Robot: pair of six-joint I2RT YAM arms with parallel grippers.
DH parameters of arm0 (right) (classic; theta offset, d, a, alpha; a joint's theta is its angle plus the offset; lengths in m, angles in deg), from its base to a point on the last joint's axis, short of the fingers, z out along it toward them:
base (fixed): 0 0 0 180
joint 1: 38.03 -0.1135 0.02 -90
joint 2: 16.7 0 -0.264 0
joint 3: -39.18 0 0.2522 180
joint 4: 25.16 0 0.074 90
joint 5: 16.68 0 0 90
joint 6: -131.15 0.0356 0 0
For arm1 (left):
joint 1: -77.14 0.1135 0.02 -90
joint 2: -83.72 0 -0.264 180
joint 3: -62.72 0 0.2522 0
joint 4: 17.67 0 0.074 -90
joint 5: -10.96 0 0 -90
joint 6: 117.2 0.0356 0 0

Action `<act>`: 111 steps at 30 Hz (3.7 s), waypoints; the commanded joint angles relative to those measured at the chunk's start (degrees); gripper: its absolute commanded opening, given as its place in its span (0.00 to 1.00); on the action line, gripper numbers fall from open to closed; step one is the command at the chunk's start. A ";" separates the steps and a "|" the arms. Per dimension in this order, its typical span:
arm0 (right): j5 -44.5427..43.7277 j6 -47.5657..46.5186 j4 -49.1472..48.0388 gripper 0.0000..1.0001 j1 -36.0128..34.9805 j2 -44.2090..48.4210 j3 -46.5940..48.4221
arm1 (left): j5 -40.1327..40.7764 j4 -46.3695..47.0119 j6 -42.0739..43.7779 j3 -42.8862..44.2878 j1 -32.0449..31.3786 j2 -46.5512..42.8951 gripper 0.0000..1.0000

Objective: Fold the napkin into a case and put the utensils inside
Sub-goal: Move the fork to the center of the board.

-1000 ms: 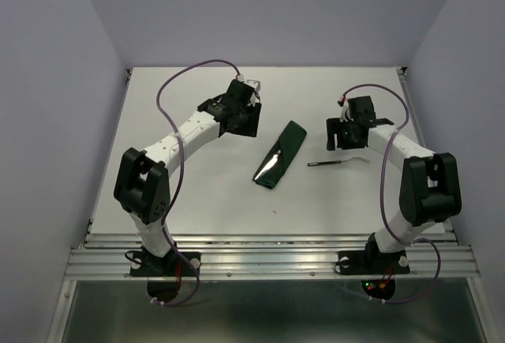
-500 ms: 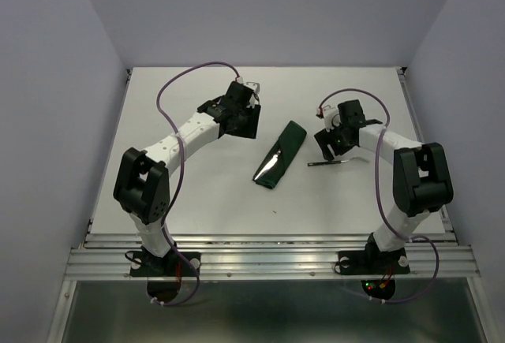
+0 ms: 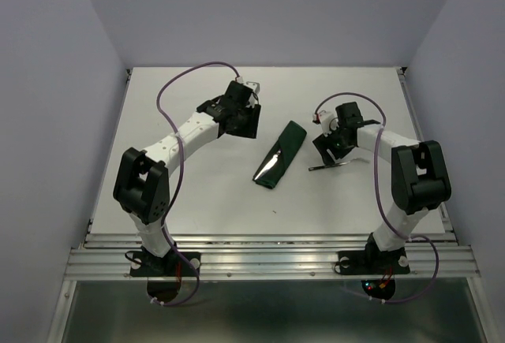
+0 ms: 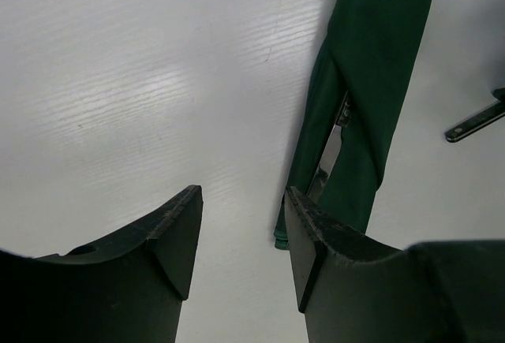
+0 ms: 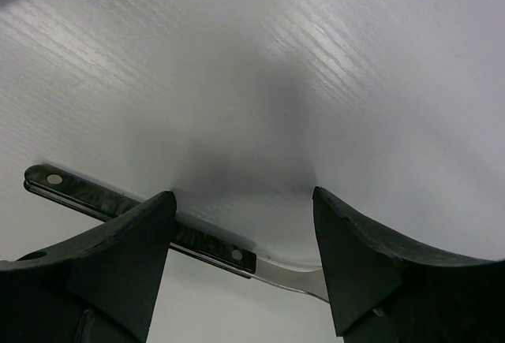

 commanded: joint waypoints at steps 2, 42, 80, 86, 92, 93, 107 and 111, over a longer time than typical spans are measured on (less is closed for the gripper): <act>1.69 -1.02 1.05 0.75 -0.55 2.84 1.10 | -0.41 1.04 0.47 -1.09 0.34 -2.58 0.57; -1.92 3.02 4.65 0.35 -3.71 1.00 0.22 | -1.38 1.13 0.64 -1.70 0.43 -1.44 0.57; -5.42 40.12 -5.46 0.43 9.21 -2.78 0.93 | -1.64 1.30 0.47 -2.85 0.25 -2.76 0.57; -7.71 38.54 -5.89 0.44 7.10 0.81 -0.65 | -1.38 1.13 0.03 -2.32 0.25 -2.93 0.58; -13.65 39.50 -4.49 0.43 1.74 1.09 -0.39 | -0.41 2.00 -1.90 -2.41 0.34 -3.98 0.59; -14.82 39.50 -3.97 0.42 1.04 1.09 -0.39 | -0.06 2.09 -2.25 -2.41 0.43 -4.25 0.60; -10.35 45.21 -5.72 0.37 -11.01 5.30 -5.05 | 2.58 3.59 -3.57 -3.37 0.34 -6.36 0.61; -12.27 45.74 -5.81 0.38 -11.01 6.88 -4.79 | 1.35 3.76 -4.81 -3.20 0.34 -6.27 0.61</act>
